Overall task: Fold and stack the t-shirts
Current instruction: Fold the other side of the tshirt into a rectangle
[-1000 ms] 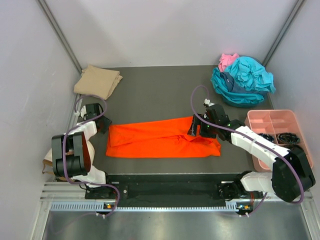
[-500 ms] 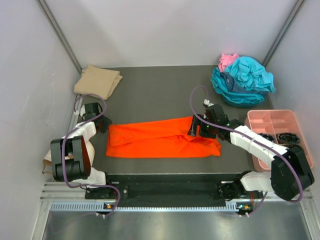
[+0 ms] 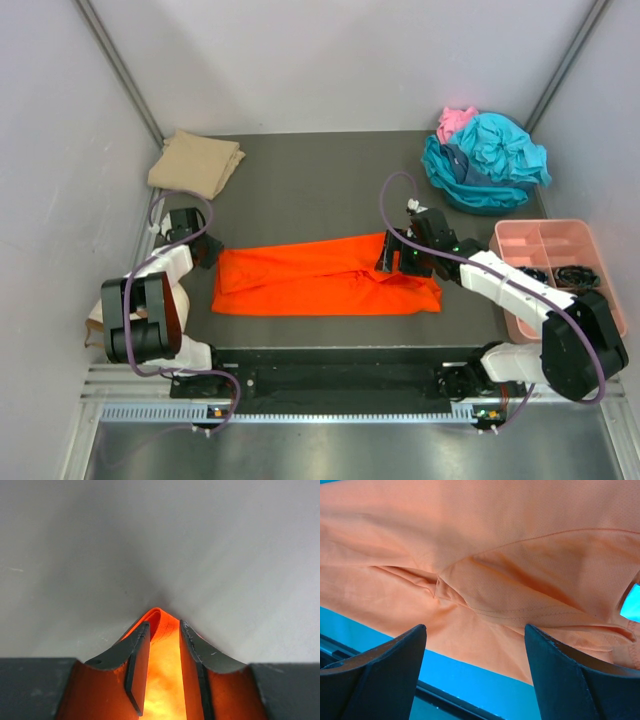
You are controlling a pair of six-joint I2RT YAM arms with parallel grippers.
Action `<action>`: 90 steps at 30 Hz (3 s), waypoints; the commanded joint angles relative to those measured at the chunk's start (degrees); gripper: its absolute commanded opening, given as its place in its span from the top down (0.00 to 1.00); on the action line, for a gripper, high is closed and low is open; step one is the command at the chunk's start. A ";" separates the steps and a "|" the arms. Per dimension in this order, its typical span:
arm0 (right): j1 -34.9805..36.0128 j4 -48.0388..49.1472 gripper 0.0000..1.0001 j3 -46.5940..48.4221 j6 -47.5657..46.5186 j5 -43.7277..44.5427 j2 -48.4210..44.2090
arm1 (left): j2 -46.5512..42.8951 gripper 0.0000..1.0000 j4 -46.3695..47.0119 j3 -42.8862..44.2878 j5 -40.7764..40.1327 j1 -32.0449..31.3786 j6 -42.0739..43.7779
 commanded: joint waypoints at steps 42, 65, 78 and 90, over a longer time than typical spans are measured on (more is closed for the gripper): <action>0.52 -0.36 0.20 1.60 -0.82 0.97 0.04 | 7.64 1.00 5.01 8.97 0.48 0.28 -1.01; 0.52 -0.10 0.17 -12.28 5.59 -0.53 -5.85 | 10.01 1.00 5.89 9.85 1.28 0.19 -1.98; 0.43 2.54 0.13 -16.94 7.96 1.32 -2.94 | 11.86 1.00 6.41 10.64 0.92 0.19 -2.24; 0.43 2.27 0.13 -17.56 8.05 1.75 -3.03 | 13.18 1.00 5.27 15.13 -0.22 0.37 -2.24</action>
